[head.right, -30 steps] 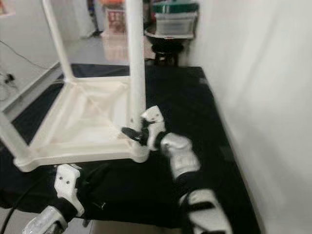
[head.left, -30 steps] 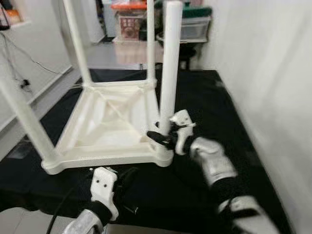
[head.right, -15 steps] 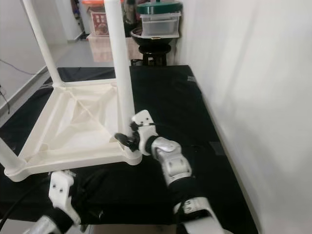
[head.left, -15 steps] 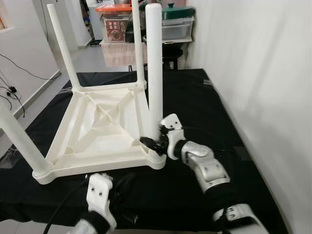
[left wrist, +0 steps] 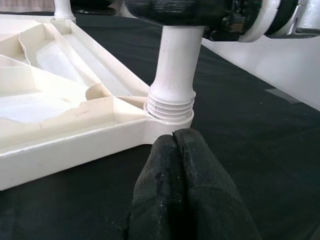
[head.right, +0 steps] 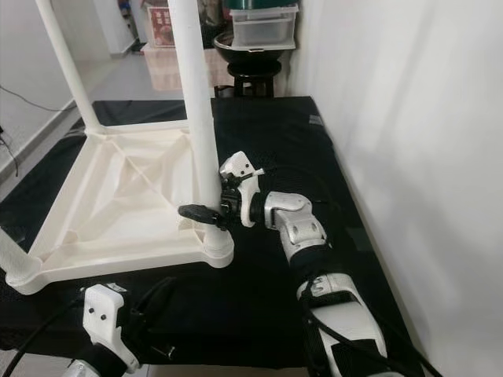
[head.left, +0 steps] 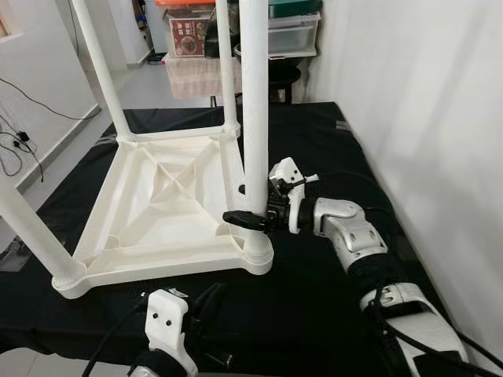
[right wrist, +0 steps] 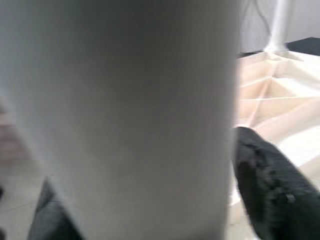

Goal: Building children table

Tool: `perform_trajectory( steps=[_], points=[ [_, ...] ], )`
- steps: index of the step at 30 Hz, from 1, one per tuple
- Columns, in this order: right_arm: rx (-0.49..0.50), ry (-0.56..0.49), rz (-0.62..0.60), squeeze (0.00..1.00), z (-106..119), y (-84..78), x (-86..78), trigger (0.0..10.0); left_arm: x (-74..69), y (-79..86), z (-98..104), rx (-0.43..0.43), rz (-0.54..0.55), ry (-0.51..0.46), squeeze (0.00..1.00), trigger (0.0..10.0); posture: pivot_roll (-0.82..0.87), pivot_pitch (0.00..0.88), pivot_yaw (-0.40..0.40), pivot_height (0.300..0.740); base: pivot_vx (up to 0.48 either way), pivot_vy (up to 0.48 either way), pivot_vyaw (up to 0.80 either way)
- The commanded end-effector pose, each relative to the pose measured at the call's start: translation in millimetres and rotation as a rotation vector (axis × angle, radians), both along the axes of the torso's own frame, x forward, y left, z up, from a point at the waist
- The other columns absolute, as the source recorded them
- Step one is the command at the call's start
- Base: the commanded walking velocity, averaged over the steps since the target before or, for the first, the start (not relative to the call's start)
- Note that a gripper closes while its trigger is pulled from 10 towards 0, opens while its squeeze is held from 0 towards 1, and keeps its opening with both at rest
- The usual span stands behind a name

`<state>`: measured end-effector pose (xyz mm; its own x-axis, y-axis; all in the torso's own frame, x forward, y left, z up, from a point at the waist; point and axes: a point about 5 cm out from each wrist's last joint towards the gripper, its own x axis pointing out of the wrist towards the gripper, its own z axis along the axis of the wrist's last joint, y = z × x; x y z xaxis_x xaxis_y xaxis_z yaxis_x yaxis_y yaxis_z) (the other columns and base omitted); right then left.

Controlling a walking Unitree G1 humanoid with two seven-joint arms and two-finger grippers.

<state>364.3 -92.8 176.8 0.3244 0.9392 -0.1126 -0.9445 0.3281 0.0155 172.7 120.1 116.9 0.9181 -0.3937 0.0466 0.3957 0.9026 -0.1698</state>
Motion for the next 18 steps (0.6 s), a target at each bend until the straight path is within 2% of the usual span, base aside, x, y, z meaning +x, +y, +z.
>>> perform_trajectory(
  steps=[1,5,7,12,13,14,15,16,17,18],
  points=[
    [0.002,0.005,0.053,0.00,-0.1,4.5,-1.0,0.0,-0.8,3.6,-5.0,-0.008,0.026,0.020,0.00,10.0,0.00,0.000,0.015,0.740,0.000,0.000,0.00],
    [-0.002,0.047,0.094,0.00,-6.5,0.3,-3.1,0.0,-0.9,3.6,-4.8,-0.016,0.037,0.018,0.00,10.0,-0.01,0.000,0.020,0.740,0.000,0.000,0.00],
    [-0.017,0.068,0.051,0.00,-15.2,-7.5,-2.9,0.0,-1.0,3.7,-4.7,-0.035,0.051,0.014,0.00,10.0,-0.02,0.000,0.026,0.740,0.000,0.000,0.00],
    [-0.038,0.065,0.003,0.00,-22.7,-15.2,-3.7,0.0,-1.5,3.7,-4.5,-0.047,0.057,0.010,0.00,10.0,-0.02,0.000,0.026,0.740,0.000,0.000,0.00],
    [-0.038,0.070,-0.077,0.00,-31.2,-17.9,-6.0,0.0,-2.1,4.1,-3.7,-0.050,0.057,0.008,0.00,10.0,-0.03,0.000,0.014,0.740,0.000,0.000,0.00],
    [-0.038,0.070,-0.077,0.00,-31.2,-17.9,-6.0,0.0,-2.1,4.1,-3.7,-0.050,0.057,0.008,0.00,10.0,-0.03,0.000,0.014,0.740,0.000,0.000,0.00],
    [-0.035,0.074,-0.128,0.00,-37.1,-20.0,-7.2,0.0,-2.5,4.3,-3.1,-0.052,0.057,0.007,0.00,10.0,-0.03,0.000,0.014,0.740,0.000,0.000,0.00],
    [-0.105,0.031,-0.235,0.00,-49.8,-19.5,-12.2,0.0,-2.7,4.9,-2.8,-0.053,0.056,0.006,0.00,10.0,-0.03,0.000,0.006,0.740,0.000,0.000,0.00],
    [-0.124,0.053,-0.501,0.00,-62.3,-15.9,-22.3,0.0,-3.4,6.0,-1.8,-0.046,0.058,0.004,0.00,10.0,-0.03,0.000,-0.002,0.740,0.000,0.000,0.00],
    [-0.124,0.053,-0.501,0.00,-62.3,-15.9,-22.3,0.0,-3.4,6.0,-1.8,-0.046,0.058,0.004,0.00,10.0,-0.03,0.000,-0.002,0.740,0.000,0.000,0.00]
  ],
)
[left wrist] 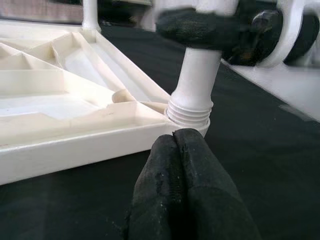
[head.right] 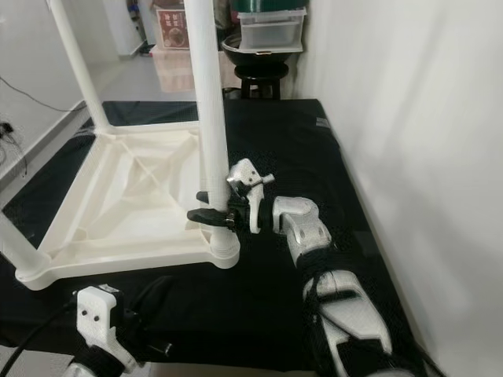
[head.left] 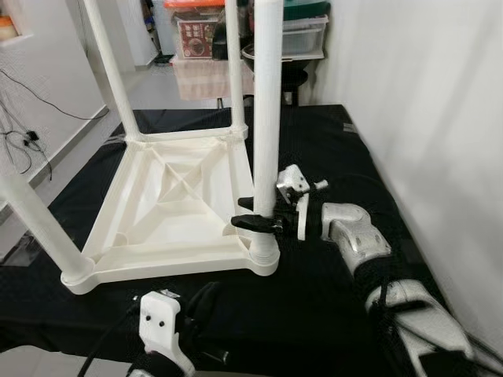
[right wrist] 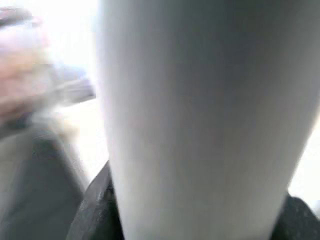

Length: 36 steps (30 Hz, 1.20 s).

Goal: Building children table

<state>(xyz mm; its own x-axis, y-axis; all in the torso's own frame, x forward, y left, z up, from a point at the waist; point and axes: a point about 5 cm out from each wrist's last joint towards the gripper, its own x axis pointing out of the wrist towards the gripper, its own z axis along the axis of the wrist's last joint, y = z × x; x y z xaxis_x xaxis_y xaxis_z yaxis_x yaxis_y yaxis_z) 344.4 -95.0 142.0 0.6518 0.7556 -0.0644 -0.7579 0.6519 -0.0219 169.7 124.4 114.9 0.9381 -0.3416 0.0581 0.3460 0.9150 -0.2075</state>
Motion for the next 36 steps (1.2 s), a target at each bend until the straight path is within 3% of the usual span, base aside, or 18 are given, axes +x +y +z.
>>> perform_trajectory(
  steps=[1,2,5,10,11,12,14,15,18,21,22,23,24,29,31,34,35,36],
  points=[
    [-0.123,0.183,-0.266,0.00,-36.2,-9.6,-21.9,0.0,-0.7,2.3,1.0,0.003,0.007,-0.002,0.00,10.0,-0.03,0.000,-0.002,0.740,0.000,0.000,0.00],
    [-0.134,0.126,-0.290,0.00,-31.9,-1.0,-38.2,0.0,-0.8,3.5,1.2,0.008,0.007,-0.003,0.00,10.0,-0.04,0.000,0.008,0.740,0.000,0.000,0.00],
    [-0.110,0.134,-0.266,0.00,-29.5,2.5,-40.9,0.0,-0.5,4.1,1.3,0.012,0.008,-0.005,0.00,10.0,-0.05,0.000,0.024,0.740,0.000,0.000,0.00],
    [-0.098,0.124,-0.213,0.00,-25.8,0.4,-27.7,0.0,0.8,4.0,1.5,0.011,-0.004,-0.008,0.00,10.0,-0.04,0.000,0.017,0.740,0.000,0.000,0.00],
    [-0.103,0.138,-0.186,0.00,-25.2,3.0,-24.1,3.6,1.3,3.7,1.5,0.007,-0.008,-0.009,0.00,10.0,-0.04,0.000,0.017,0.740,0.000,0.000,0.00],
    [-0.098,0.152,-0.142,0.00,-24.9,7.5,-20.8,10.0,2.0,3.0,1.5,0.003,-0.011,-0.011,0.00,10.0,-0.04,0.000,0.016,0.740,0.000,0.000,0.00],
    [-0.095,0.162,-0.126,0.00,-23.9,11.5,-21.8,10.0,2.5,2.4,1.4,0.001,-0.012,-0.011,0.00,10.0,-0.04,0.000,0.015,0.740,0.000,0.000,0.00],
    [-0.068,0.154,-0.053,1.00,-18.6,17.3,-22.7,10.0,3.1,1.8,1.4,0.000,-0.012,-0.012,0.00,10.0,-0.03,0.000,0.012,0.740,0.000,0.000,0.00],
    [-0.016,0.119,0.088,1.00,-3.1,25.6,-29.2,10.0,3.4,1.2,1.7,0.001,-0.011,-0.014,0.00,10.0,-0.03,0.000,0.011,0.740,0.000,0.000,0.00],
    [-0.016,0.119,0.088,1.00,-3.1,25.6,-29.2,10.0,3.4,1.2,1.7,0.001,-0.011,-0.014,0.00,10.0,-0.03,0.000,0.011,0.740,0.000,0.000,0.00],
    [0.026,0.099,0.228,1.00,7.2,27.2,-31.0,10.0,3.7,0.8,1.7,0.001,-0.009,-0.015,0.00,10.0,-0.02,0.000,0.012,0.740,0.000,0.000,0.00],
    [0.026,0.099,0.228,1.00,7.2,27.2,-31.0,10.0,3.7,0.8,1.7,0.001,-0.009,-0.015,0.00,10.0,-0.02,0.000,0.012,0.740,0.000,0.000,0.00],
    [0.025,0.068,0.364,0.00,14.1,24.2,-29.5,10.0,4.2,0.3,1.5,0.001,-0.009,-0.016,0.00,10.0,-0.01,0.000,0.008,0.740,0.000,0.000,0.00],
    [-0.005,0.053,0.514,0.00,18.8,15.6,-17.1,10.0,5.4,-0.9,1.0,0.001,-0.013,-0.017,0.00,10.0,0.00,0.000,0.004,0.740,0.000,0.000,0.00],
    [-0.063,0.079,0.482,0.00,12.7,11.6,-0.4,10.0,6.6,-1.5,0.5,0.001,-0.015,-0.017,0.00,10.0,0.01,0.000,0.002,0.740,0.000,0.000,0.00],
    [-0.085,0.092,0.463,0.00,10.1,10.9,3.9,10.0,6.9,-1.6,0.5,0.001,-0.015,-0.018,0.00,10.0,0.01,0.000,0.002,0.740,0.000,0.000,0.00],
    [-0.093,0.100,0.453,0.00,9.6,10.6,6.8,7.3,7.2,-1.7,0.5,0.001,-0.014,-0.019,0.00,10.0,0.01,0.000,-0.002,0.740,0.000,0.000,0.00],
    [-0.069,0.110,0.452,0.00,12.6,10.9,9.2,0.0,7.5,-1.9,0.8,0.002,-0.013,-0.020,0.00,10.0,0.01,0.000,-0.006,0.740,0.000,0.000,0.00]
  ],
)
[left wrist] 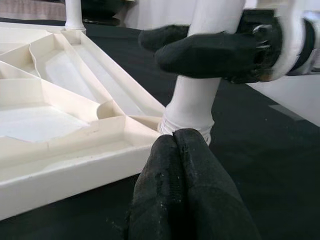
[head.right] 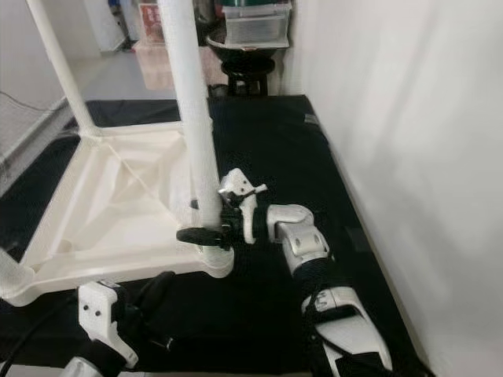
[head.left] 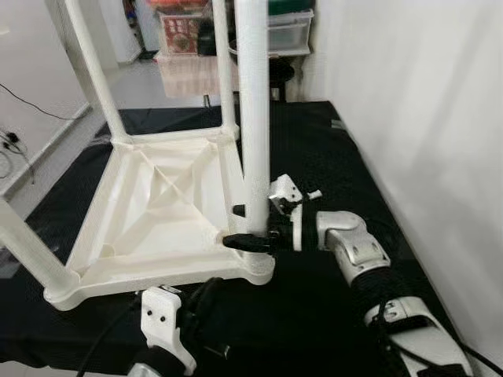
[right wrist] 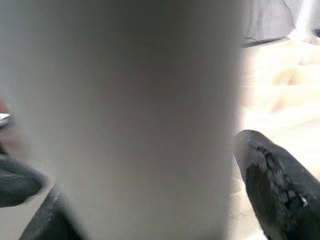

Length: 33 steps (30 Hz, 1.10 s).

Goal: Building children table

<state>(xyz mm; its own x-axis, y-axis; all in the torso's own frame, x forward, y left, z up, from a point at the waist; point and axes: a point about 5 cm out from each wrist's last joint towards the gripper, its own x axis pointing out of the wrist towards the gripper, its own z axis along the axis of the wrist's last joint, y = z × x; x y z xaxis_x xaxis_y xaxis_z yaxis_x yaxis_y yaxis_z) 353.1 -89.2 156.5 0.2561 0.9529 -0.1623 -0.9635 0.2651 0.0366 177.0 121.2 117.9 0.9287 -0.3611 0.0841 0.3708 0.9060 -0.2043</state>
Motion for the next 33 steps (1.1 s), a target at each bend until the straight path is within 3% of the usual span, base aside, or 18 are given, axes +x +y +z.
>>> perform_trajectory(
  steps=[1,9,11,17,18,19,20,21,22,23,33],
  points=[
    [-0.011,0.009,0.010,0.00,-1.9,5.1,0.5,0.0,0.2,1.3,-2.3,0.008,0.009,0.005,0.00,10.0,0.01,0.000,-0.006,0.740,0.000,0.000,0.00],
    [0.028,0.023,0.063,0.00,3.4,-0.5,-1.2,0.0,0.6,0.8,-1.5,0.010,0.013,0.000,0.00,10.0,0.01,0.000,-0.007,0.740,0.000,0.000,0.00],
    [0.046,0.009,0.012,0.00,-3.7,-16.6,-5.6,0.0,-0.1,0.2,-1.2,0.006,0.010,0.001,0.00,10.0,0.00,0.000,-0.007,0.740,0.000,0.000,0.00],
    [0.020,0.005,-0.028,0.00,-17.2,-26.8,-12.8,0.0,-1.6,0.2,-1.3,0.004,0.007,0.003,0.00,10.0,0.00,0.000,-0.017,0.740,0.000,0.000,0.00],
    [-0.025,-0.024,-0.228,0.00,-29.7,-15.5,-13.9,0.0,-2.6,1.1,-1.4,0.005,0.007,0.004,0.00,10.0,-0.01,0.000,-0.020,0.740,0.000,0.000,0.00],
    [-0.025,-0.024,-0.228,0.00,-29.7,-15.5,-13.9,0.0,-2.6,1.1,-1.4,0.005,0.007,0.004,0.00,10.0,-0.01,0.000,-0.020,0.740,0.000,0.000,0.00],
    [-0.052,-0.051,-0.382,0.00,-36.4,-8.3,-15.3,0.0,-3.4,2.0,-1.5,0.007,0.008,0.004,0.00,10.0,-0.01,0.000,-0.019,0.740,0.000,0.000,0.00],
    [-0.052,-0.051,-0.382,0.00,-36.4,-8.3,-15.3,0.0,-3.4,2.0,-1.5,0.007,0.008,0.004,0.00,10.0,-0.01,0.000,-0.019,0.740,0.000,0.000,0.00],
    [-0.068,0.030,-0.651,0.00,-50.5,-1.9,-25.8,0.0,-3.6,2.5,-2.1,0.008,0.006,0.008,0.00,10.0,-0.01,0.000,-0.015,0.740,0.000,0.000,0.00],
    [-0.072,-0.022,-0.697,0.00,-45.4,7.0,-32.7,0.0,-3.2,2.8,-3.2,0.013,0.001,0.011,0.00,10.0,-0.03,0.000,-0.007,0.740,0.000,0.000,0.00],
    [-0.071,-0.006,-0.695,0.00,-40.7,15.4,-24.2,0.0,-1.3,-0.6,-6.5,0.018,-0.001,0.011,0.00,10.0,-0.01,0.000,-0.025,0.740,0.000,0.000,0.00]
  ],
)
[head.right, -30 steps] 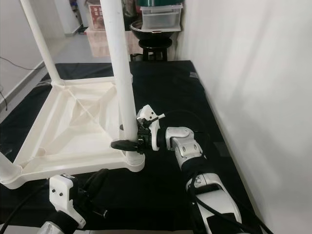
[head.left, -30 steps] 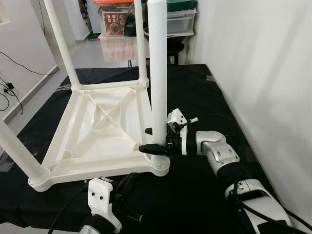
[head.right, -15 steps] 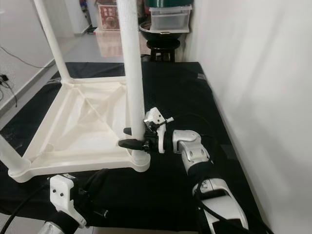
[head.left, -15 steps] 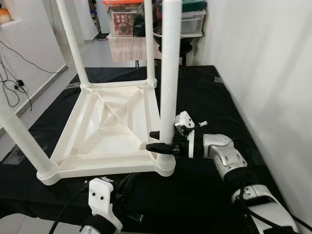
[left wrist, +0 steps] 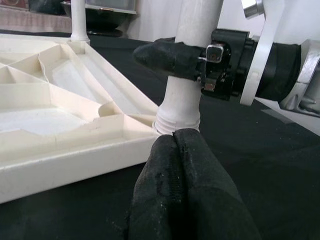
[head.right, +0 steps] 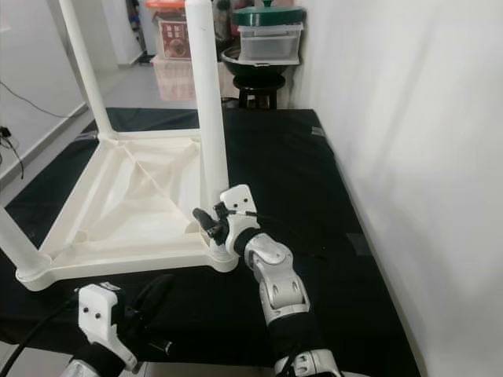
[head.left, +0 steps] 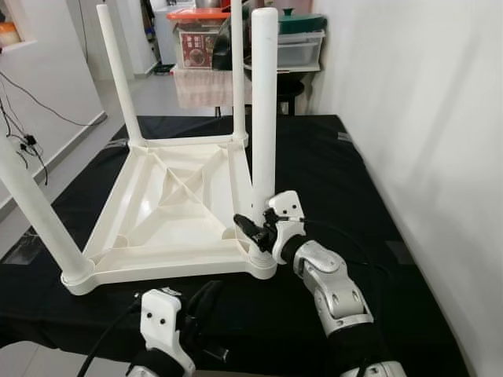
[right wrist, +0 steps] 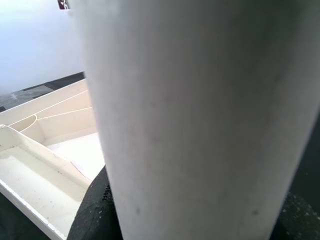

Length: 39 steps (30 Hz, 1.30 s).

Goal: Building children table

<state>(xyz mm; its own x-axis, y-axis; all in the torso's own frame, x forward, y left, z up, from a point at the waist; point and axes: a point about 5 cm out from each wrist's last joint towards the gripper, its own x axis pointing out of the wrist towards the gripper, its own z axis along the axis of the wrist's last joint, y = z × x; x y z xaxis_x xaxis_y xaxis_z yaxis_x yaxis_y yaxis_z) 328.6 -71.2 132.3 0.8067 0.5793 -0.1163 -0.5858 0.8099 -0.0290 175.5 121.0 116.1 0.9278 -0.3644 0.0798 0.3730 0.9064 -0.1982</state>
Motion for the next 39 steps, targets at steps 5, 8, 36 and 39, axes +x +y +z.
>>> perform_trajectory(
  steps=[5,8,36,39],
  points=[
    [-0.046,0.082,0.009,1.00,-14.2,-4.3,7.4,10.0,0.9,-1.4,-6.0,0.007,0.003,0.011,0.00,10.0,-0.01,0.000,-0.025,0.740,0.000,0.000,0.00],
    [0.040,0.025,0.225,1.00,2.2,-1.2,17.2,10.0,2.0,-2.9,-7.5,0.002,-0.003,0.014,0.00,10.0,-0.01,0.000,-0.019,0.740,0.000,0.000,0.00],
    [-0.028,0.074,0.672,0.00,14.7,-16.9,29.6,0.0,0.9,-2.4,-12.3,-0.003,-0.003,0.023,0.00,10.0,0.02,0.000,-0.011,0.740,0.000,0.000,0.00],
    [-0.056,0.051,0.611,0.00,9.9,-26.5,28.7,0.0,0.0,-2.0,-11.9,-0.003,-0.001,0.023,0.00,10.0,0.02,0.000,-0.012,0.740,0.000,0.000,0.00]
  ],
)
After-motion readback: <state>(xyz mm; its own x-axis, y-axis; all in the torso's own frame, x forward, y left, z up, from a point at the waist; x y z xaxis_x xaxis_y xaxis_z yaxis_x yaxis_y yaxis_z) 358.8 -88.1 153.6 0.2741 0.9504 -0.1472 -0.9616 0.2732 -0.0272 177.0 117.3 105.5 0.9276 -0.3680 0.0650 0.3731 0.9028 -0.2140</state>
